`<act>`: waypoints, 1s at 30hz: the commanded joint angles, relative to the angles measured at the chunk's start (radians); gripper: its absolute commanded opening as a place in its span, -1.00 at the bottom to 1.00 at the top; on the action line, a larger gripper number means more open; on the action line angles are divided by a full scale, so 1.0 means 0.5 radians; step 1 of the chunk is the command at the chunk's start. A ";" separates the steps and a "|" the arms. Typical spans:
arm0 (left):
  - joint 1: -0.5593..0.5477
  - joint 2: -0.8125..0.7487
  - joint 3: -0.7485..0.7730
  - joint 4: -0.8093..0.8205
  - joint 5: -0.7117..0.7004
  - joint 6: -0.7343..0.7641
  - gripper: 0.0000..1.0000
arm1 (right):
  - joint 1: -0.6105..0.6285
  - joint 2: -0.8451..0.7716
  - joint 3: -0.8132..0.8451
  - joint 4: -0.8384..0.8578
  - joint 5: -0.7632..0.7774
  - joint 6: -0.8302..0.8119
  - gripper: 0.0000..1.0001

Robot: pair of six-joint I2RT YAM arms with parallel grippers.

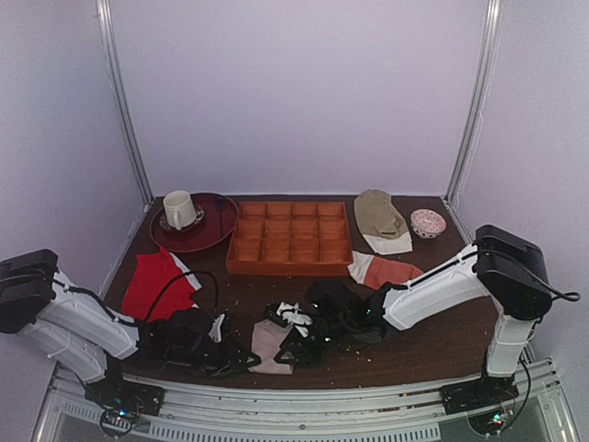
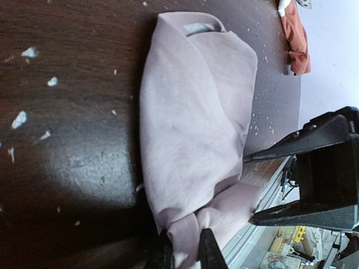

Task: Roll the underwear
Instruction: Roll the underwear at the center of the board.

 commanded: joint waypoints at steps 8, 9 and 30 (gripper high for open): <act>-0.006 0.039 0.027 -0.105 0.015 0.033 -1.00 | 0.316 -0.124 -0.015 -0.074 0.747 -0.409 -0.13; -0.006 0.043 0.026 -0.100 0.016 0.032 -1.00 | 0.341 -0.115 -0.013 -0.064 0.785 -0.435 -0.11; -0.006 0.044 0.012 -0.087 0.019 0.010 -1.00 | 0.462 0.065 0.054 0.041 0.981 -0.669 -0.14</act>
